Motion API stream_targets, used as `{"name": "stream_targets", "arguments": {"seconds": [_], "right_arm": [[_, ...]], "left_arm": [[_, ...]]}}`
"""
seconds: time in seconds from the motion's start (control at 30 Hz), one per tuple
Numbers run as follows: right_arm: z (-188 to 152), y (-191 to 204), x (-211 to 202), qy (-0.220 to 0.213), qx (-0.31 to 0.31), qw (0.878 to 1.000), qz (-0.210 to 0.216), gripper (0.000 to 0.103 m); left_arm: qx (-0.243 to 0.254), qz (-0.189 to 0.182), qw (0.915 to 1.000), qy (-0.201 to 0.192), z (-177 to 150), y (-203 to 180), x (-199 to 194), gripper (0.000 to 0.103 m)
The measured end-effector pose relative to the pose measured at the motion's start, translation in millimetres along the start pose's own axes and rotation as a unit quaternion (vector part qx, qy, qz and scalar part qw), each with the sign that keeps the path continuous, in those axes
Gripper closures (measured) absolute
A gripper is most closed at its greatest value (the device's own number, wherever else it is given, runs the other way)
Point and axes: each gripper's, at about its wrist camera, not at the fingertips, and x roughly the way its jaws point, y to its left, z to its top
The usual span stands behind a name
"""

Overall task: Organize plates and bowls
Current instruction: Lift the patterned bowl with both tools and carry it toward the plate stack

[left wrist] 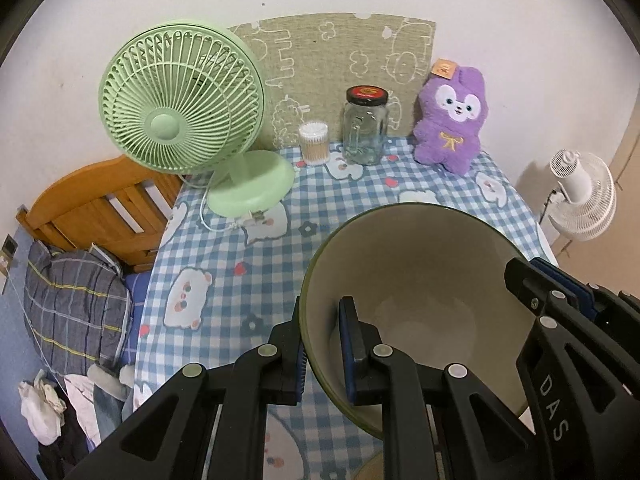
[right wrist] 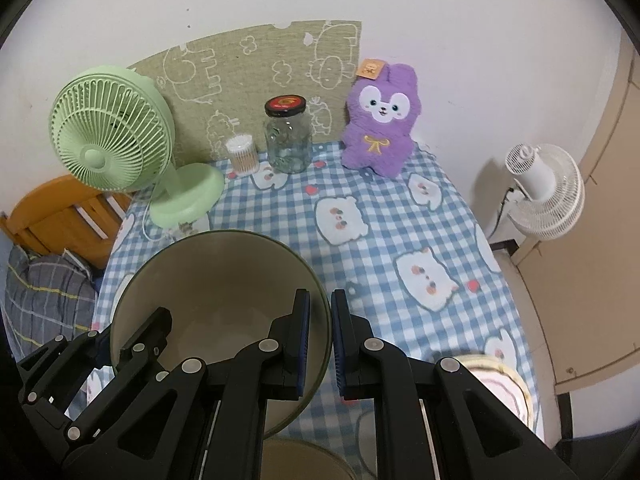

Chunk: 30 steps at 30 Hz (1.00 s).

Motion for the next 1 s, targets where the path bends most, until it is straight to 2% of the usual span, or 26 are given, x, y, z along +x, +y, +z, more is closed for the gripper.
{"name": "stream_targets", "arguments": {"seconds": [0.4, 1.0], "right_arm": [[-49.1, -14.8, -27.1, 0.007, 0.019, 1.000, -0.022, 0.089], [-93.4, -17.1, -24.4, 0.039, 0.021, 0.999, -0.030, 0.089]], "left_arm": [[0.023, -0.021, 0.9995, 0.004, -43.5, -11.1, -23.7, 0.092], [0.026, -0.030, 0.9987, 0.032, -88.6, -14.1, -22.9, 0.092]]}}
